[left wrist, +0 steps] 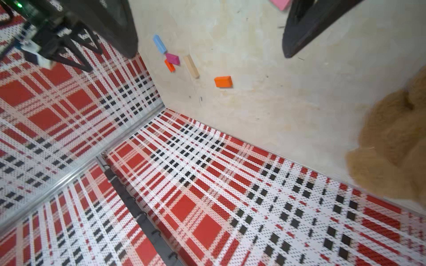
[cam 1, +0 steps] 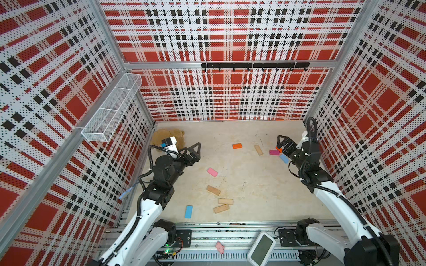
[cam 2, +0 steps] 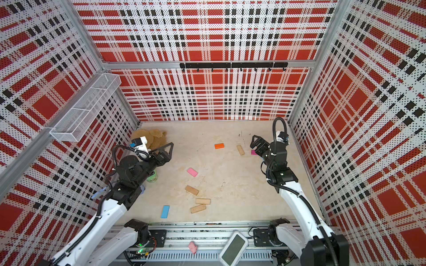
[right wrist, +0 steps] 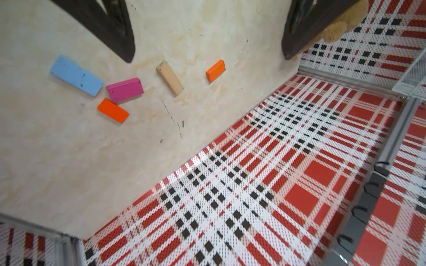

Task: Assemble the letter p with building blocks
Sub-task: Move the building block to the center of the board.

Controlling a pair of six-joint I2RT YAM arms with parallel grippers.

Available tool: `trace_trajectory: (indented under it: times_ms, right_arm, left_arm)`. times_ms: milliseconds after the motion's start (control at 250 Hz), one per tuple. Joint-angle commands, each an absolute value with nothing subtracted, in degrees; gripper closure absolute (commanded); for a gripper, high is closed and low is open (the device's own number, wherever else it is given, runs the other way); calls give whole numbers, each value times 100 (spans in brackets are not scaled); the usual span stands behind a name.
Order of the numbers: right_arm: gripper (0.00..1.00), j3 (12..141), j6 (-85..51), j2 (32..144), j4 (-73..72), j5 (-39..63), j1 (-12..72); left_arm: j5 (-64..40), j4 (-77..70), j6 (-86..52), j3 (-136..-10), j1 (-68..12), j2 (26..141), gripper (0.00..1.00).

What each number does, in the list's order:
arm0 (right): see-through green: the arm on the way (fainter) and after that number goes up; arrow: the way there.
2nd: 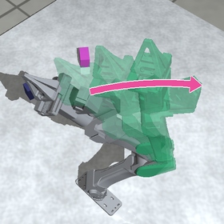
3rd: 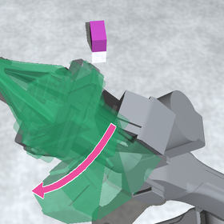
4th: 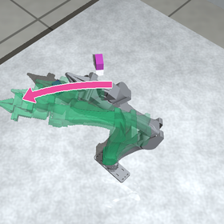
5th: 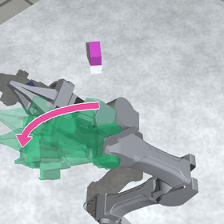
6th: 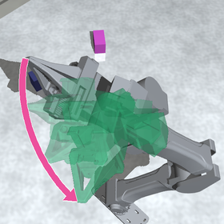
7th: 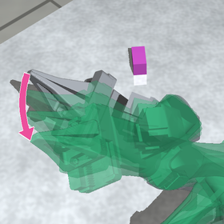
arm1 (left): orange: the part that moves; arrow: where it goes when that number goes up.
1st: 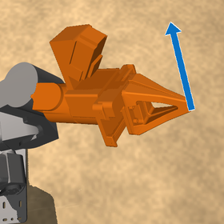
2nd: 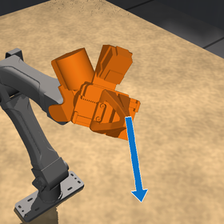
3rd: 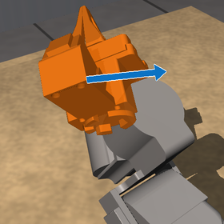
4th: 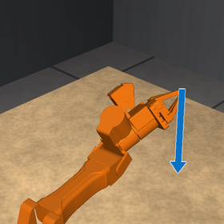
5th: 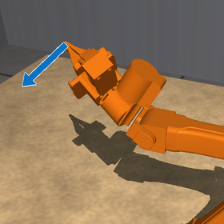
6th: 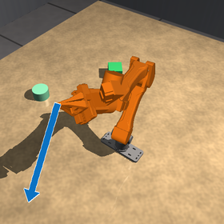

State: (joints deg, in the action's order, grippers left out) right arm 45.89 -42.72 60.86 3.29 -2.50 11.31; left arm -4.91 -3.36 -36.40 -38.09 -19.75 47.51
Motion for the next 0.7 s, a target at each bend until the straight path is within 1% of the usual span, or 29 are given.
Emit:
trace_trajectory:
  times_ms: [0, 88, 228, 288, 388, 524, 632, 696]
  right_arm:
    - [0, 5052, -3962, 6261, 840, -29, 1432]
    - [0, 4789, -3813, 6011, 765, 110, 1682]
    - [0, 4375, -3595, 5413, 1139, -129, 2269]
    - [0, 4143, -3549, 5118, 1292, -169, 2469]
    - [0, 3880, -3446, 4632, 1684, -240, 2540]
    - [0, 3557, -3247, 3980, 1804, -412, 2539]
    - [0, 3425, -3325, 3778, 1662, -53, 2540]
    - [0, 3394, -3324, 3686, 1693, -44, 2540]
  left_arm:
    - [195, 753, -3008, -4020, -2748, 4986, 1]
    - [848, 1004, -2887, -4115, -3328, 5137, 1]
    - [1055, 1399, -2901, -4244, -3920, 5531, 1]
    - [1346, 1441, -2883, -4250, -4231, 5767, 1]
    - [1856, 1477, -2854, -4346, -4688, 6311, 1]
    - [1991, 1477, -2929, -4707, -4889, 7247, 1]
    - [2062, 1548, -3081, -5272, -4931, 8161, 1]
    - [2163, 1766, -3179, -5776, -4930, 8782, 1]
